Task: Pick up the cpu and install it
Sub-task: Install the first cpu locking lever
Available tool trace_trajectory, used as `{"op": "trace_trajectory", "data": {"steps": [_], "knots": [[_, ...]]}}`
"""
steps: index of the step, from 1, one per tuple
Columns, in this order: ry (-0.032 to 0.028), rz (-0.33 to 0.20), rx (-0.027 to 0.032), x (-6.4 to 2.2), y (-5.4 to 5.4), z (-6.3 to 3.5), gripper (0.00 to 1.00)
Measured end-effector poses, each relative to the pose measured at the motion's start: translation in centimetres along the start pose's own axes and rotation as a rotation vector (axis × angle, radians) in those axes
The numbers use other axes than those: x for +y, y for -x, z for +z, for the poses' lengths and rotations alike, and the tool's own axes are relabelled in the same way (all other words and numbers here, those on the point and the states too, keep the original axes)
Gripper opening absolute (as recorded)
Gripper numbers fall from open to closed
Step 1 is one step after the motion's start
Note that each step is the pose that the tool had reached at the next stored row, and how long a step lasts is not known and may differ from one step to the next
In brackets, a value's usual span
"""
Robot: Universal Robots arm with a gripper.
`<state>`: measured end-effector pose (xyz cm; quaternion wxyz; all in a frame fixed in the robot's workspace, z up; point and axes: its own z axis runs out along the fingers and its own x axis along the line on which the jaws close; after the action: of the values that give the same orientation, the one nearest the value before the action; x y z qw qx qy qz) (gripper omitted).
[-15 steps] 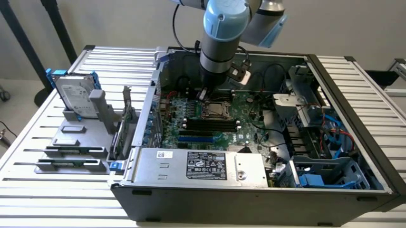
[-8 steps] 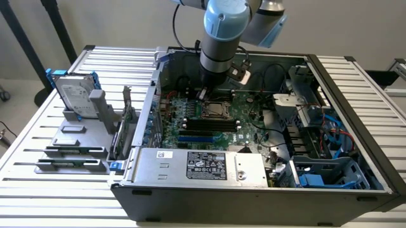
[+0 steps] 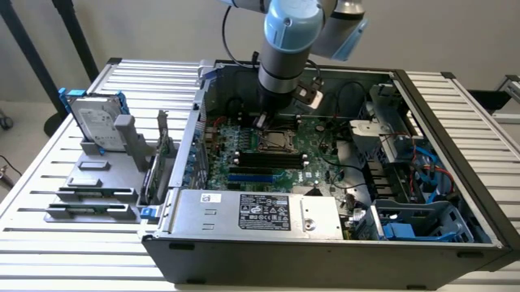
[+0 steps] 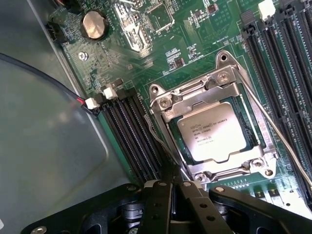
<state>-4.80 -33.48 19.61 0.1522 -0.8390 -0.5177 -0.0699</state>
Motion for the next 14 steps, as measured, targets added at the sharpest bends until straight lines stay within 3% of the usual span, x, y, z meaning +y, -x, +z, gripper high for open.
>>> {"op": "trace_trajectory", "data": {"steps": [14], "knots": [[-0.0017,0.002,-0.0025,0.70,-0.26,0.21,0.11]]}}
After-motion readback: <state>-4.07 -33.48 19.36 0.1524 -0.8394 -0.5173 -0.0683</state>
